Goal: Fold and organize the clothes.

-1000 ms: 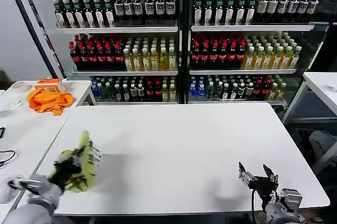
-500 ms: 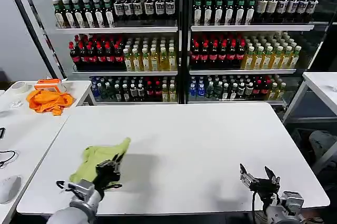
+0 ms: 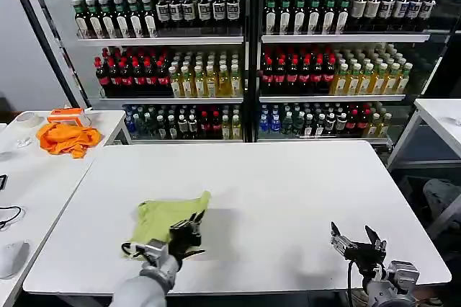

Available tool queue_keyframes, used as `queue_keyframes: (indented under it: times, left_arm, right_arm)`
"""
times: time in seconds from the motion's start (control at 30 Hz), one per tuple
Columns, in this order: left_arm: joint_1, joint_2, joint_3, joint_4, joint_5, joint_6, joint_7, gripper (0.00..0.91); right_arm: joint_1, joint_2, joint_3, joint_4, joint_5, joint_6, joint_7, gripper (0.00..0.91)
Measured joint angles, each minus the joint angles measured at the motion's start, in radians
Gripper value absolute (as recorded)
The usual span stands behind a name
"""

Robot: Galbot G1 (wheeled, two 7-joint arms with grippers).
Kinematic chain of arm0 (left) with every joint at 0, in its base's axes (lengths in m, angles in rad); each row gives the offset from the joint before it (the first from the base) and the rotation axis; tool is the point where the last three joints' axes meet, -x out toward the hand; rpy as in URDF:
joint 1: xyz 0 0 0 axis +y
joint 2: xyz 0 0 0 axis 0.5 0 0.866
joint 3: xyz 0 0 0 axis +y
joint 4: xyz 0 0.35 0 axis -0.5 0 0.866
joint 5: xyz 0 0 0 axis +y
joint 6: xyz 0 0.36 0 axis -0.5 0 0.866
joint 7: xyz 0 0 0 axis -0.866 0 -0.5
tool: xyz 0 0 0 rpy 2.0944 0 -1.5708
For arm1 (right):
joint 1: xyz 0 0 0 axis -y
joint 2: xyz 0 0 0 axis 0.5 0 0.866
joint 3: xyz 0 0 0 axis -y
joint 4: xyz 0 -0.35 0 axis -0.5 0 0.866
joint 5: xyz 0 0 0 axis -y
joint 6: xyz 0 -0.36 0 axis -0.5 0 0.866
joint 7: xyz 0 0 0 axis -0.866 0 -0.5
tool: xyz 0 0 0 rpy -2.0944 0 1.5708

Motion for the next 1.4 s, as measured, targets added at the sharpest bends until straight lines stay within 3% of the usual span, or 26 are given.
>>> queue_keyframes:
  times: [0.07,0.1,0.13,0.37,0.67,1.07,1.4]
  left_arm:
    - [-0.034,-0.028,0.031,0.023,-0.022,-0.001,-0.014,0.030]
    - [-0.050,-0.042,0.046,0.035,-0.030,-0.003,-0.018,0.403]
    - [-0.067,-0.055,0.061,0.049,-0.037,-0.006,-0.021,0.907]
    - [-0.171,-0.141,0.144,0.153,-0.065,-0.029,-0.026,0.907]
    - [-0.187,-0.157,0.130,0.163,-0.129,-0.072,-0.007,0.907]
    - [-0.031,-0.071,-0.101,0.038,-0.149,-0.140,-0.031,0.907]
    - [0.120,-0.050,-0.281,-0.038,-0.141,-0.179,-0.035,0.907]
  right_arm:
    - [0.002,-0.001,0.001,0.000,0.000,0.000,0.000,0.907]
    - [0.004,-0.002,0.001,0.000,0.000,0.000,0.000,0.907]
    - [0.006,-0.003,0.000,0.000,0.000,0.000,0.000,0.907]
    - [0.025,-0.012,-0.011,-0.005,0.002,0.000,-0.009,0.907]
    - [0.088,-0.027,-0.058,-0.039,0.048,0.015,-0.016,0.907]
    - [0.317,0.028,-0.239,-0.183,0.268,0.051,0.014,0.907]
    - [0.433,0.130,-0.378,-0.338,0.306,0.071,0.032,0.907]
